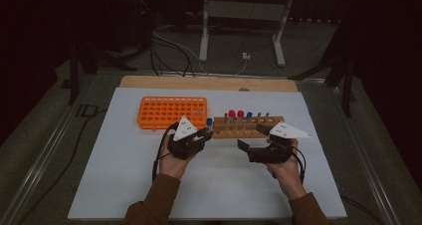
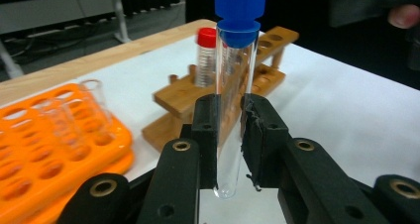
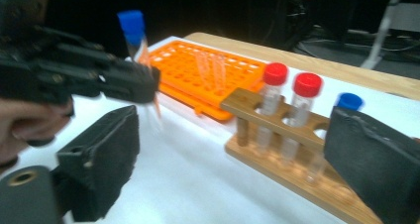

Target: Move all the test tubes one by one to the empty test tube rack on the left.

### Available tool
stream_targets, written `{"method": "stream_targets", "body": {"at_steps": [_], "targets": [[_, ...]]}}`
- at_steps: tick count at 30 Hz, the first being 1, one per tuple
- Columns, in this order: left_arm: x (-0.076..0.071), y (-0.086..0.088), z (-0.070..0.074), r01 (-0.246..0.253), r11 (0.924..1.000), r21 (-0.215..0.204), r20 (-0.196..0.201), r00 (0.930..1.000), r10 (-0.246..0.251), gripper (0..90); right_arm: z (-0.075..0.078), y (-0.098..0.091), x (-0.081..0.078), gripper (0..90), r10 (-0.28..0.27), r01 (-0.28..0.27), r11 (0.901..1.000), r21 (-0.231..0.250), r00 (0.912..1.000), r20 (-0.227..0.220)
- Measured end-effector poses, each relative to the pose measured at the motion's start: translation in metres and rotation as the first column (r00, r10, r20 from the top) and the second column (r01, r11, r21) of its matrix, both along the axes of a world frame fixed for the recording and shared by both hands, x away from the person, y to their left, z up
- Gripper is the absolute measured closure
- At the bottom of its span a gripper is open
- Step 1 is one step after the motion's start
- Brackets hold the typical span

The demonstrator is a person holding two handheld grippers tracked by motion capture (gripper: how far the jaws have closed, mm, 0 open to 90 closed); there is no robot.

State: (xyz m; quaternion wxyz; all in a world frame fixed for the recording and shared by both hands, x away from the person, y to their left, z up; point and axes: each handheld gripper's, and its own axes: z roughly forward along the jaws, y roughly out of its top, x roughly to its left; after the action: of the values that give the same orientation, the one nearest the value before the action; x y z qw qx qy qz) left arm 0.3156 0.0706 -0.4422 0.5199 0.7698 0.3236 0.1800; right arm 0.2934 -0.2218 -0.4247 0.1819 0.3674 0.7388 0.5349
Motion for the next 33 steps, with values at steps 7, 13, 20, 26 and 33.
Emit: {"method": "stream_targets", "body": {"at_steps": [7,13,20,26,33], "targets": [[0.013,0.018,0.002,-0.069,0.9974,-0.022,0.007,0.9976,0.069,77.1,-0.005,-0.008,-0.008,3.2,-0.001,0.001,1.0,-0.005,1.0,0.005],[0.025,0.029,0.005,-0.122,0.9919,-0.037,0.012,0.9924,0.122,77.1,-0.003,-0.011,-0.011,2.8,-0.012,0.012,0.9999,0.006,0.9999,0.012],[0.036,0.036,0.005,-0.151,0.9874,-0.048,0.017,0.9882,0.152,77.1,0.0,-0.011,-0.013,2.5,-0.012,0.012,0.9998,0.013,0.9994,0.031],[0.046,0.038,0.002,-0.183,0.9827,-0.027,0.022,0.9827,0.184,77.1,0.001,-0.011,-0.014,2.0,-0.009,0.008,0.9996,0.026,0.9993,0.035],[0.058,0.038,-0.006,-0.224,0.9742,-0.027,0.02,0.9743,0.224,77.1,0.0,-0.011,-0.014,1.0,-0.016,0.015,0.9995,0.027,0.9993,0.032]]}}
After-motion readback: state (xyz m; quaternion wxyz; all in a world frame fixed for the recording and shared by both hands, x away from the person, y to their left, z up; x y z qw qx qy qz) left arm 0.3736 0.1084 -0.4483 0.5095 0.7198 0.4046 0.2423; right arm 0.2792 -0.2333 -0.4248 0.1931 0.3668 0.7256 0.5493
